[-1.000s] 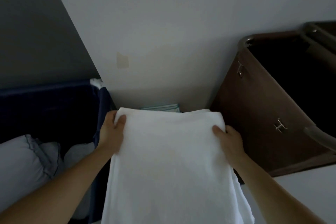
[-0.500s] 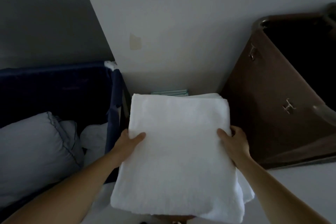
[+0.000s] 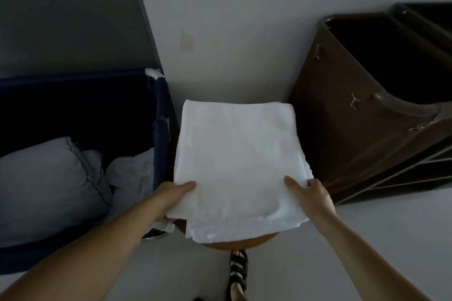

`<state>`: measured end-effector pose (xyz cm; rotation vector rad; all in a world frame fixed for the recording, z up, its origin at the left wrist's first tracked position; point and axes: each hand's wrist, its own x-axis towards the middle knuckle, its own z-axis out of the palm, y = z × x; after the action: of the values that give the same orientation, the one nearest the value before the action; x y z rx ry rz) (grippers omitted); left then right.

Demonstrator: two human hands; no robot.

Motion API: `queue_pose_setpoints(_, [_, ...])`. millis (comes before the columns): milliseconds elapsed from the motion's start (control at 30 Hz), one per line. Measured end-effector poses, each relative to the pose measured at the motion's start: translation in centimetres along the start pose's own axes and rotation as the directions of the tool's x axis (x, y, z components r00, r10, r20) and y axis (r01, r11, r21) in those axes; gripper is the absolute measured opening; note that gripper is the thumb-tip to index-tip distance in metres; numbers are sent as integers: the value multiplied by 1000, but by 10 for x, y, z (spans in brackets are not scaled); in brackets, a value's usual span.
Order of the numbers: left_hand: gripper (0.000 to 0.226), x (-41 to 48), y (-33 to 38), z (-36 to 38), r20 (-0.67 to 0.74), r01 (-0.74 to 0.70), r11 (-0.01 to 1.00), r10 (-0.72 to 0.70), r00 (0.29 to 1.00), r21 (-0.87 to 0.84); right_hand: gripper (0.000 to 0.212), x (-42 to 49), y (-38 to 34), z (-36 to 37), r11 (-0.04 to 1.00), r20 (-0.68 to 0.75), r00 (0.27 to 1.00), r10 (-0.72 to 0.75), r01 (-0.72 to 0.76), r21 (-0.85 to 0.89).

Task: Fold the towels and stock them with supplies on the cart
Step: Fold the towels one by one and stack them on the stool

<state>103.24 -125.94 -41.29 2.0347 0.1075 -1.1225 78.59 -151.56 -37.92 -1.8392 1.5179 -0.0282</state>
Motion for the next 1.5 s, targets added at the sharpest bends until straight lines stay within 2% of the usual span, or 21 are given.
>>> queue_pose_setpoints(167, [48, -15, 6, 1, -95, -50, 999, 48, 994, -19, 59, -16, 6, 2, 999, 32, 999, 33, -33, 25])
queue_pose_setpoints(233, [49, -15, 9, -3, -80, -67, 998, 65, 995, -14, 58, -15, 3, -2, 999, -6, 999, -42, 42, 12])
queue_pose_setpoints(333, [57, -13, 9, -9, -82, -102, 994, 100, 992, -23, 55, -10, -3, -19, 974, -141, 966, -218, 223, 25])
queue_pose_setpoints(400, [62, -11, 4, -6, -117, -128, 992, 127, 985, 4, 53, -10, 0, -19, 969, -139, 960, -243, 246, 6])
queue_pose_setpoints(500, [75, -13, -13, 6, -148, -122, 989, 134, 980, 85, 59, -12, 25, -4, 997, -1, 997, -79, 79, 11])
queue_pose_setpoints(567, [79, -11, -25, 6, -85, -72, 996, 76, 993, 57, 61, -13, 38, -1, 996, 82, 997, 8, -15, 88])
queue_pose_setpoints(667, [76, -6, -27, -1, 6, -34, 997, 34, 999, -74, 53, -6, 36, -10, 970, 93, 994, 52, -72, 231])
queue_pose_setpoints(733, [71, -2, -20, -2, -6, -64, 988, 64, 998, -139, 52, -3, 21, -15, 947, 156, 982, 104, -146, 286])
queue_pose_setpoints(800, [65, 0, -12, -3, -25, -84, 980, 81, 996, -182, 60, 1, 5, -14, 945, 239, 961, 141, -203, 258])
queue_pose_setpoints(867, [59, 0, -4, -4, -2, -60, 975, 61, 998, -215, 66, 8, -7, -11, 954, 250, 958, 142, -200, 224])
queue_pose_setpoints(1033, [45, -14, 29, -9, 152, 36, 961, 7, 988, -276, 71, 21, -24, -22, 914, 349, 925, 150, -264, 307])
queue_pose_setpoints(1100, [36, -24, 58, -10, 197, 8, 953, 54, 979, -302, 63, 26, -38, -32, 931, 314, 947, 68, -173, 320])
queue_pose_setpoints(1167, [29, -36, 95, -14, 183, -63, 941, 130, 974, -333, 43, 33, -64, -47, 929, 179, 980, -84, 12, 369])
queue_pose_setpoints(1233, [23, -51, 135, -23, 144, -169, 910, 239, 960, -379, 30, 41, -100, -68, 887, 33, 968, -249, 214, 410])
queue_pose_setpoints(1333, [20, -71, 189, -38, 69, -313, 815, 394, 917, -487, 38, 53, -155, -104, 804, -139, 895, -424, 443, 397])
queue_pose_setpoints(1400, [23, -80, 208, -48, 33, -376, 750, 467, 884, -544, 47, 59, -178, -127, 760, -221, 863, -454, 505, 409])
queue_pose_setpoints(1500, [27, -81, 203, -51, 21, -410, 718, 508, 861, -563, 44, 65, -183, -148, 723, -227, 847, -481, 530, 443])
